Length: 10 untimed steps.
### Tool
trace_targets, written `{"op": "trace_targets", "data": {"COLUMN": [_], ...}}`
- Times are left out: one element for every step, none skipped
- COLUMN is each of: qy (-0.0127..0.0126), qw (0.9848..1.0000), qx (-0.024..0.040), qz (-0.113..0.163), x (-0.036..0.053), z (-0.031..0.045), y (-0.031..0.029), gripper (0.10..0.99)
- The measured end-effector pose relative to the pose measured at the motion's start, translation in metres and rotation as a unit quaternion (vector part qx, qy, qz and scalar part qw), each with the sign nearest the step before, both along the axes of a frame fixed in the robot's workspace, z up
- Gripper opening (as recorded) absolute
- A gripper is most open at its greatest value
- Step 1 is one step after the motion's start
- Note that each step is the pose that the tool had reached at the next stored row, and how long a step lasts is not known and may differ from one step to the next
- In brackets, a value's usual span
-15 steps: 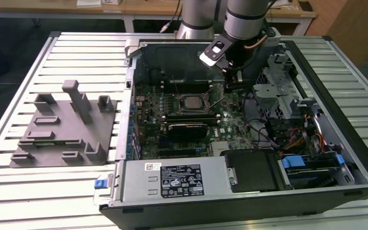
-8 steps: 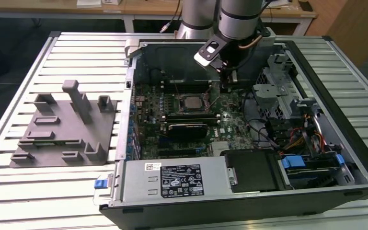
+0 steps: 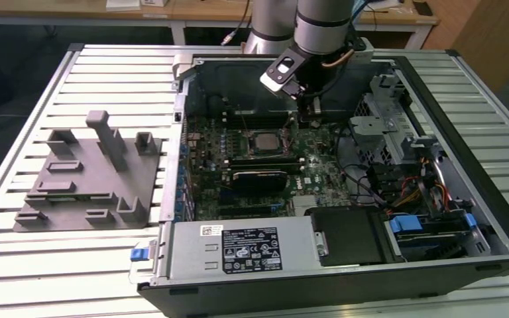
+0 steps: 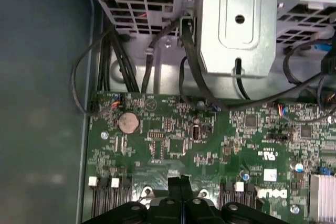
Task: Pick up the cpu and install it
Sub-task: 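Close the cpu cover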
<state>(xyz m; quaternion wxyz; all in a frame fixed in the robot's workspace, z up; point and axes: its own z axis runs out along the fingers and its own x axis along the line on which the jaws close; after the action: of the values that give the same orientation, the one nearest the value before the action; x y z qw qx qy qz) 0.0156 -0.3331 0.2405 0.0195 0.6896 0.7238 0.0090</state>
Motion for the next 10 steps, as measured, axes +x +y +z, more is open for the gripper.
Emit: {"op": "trace_targets", "data": {"qy": [0.0000, 0.0000, 0.0000, 0.0000, 0.0000, 0.0000, 0.0000, 0.0000, 0.0000, 0.0000], "qw": [1.0000, 1.0000, 1.0000, 1.0000, 1.0000, 1.0000, 1.0000, 1.0000, 1.0000, 1.0000], "qx": [0.0001, 0.0002, 0.0003, 0.0004, 0.0005, 0.0006, 0.0007, 0.0007, 0.0008, 0.0009], "qz": [0.000, 0.000, 0.000, 0.000, 0.000, 0.000, 0.000, 0.000, 0.000, 0.000], "x": [-0.0015, -0.0030, -0.0047, -0.0062, -0.0077, -0.0093, -0.0108, -0.0124, -0.0139, -0.0155], "z": [0.0000, 0.0000, 0.0000, 0.0000, 0.0000, -0.0001, 0.0000, 0.0000, 0.0000, 0.0000], "y": [0.0000, 0.0000, 0.0000, 0.0000, 0.0000, 0.0000, 0.0000, 0.0000, 0.0000, 0.0000], "gripper": [0.106, 0.106, 0.106, 0.106, 0.106, 0.106, 0.106, 0.106, 0.106, 0.106]}}
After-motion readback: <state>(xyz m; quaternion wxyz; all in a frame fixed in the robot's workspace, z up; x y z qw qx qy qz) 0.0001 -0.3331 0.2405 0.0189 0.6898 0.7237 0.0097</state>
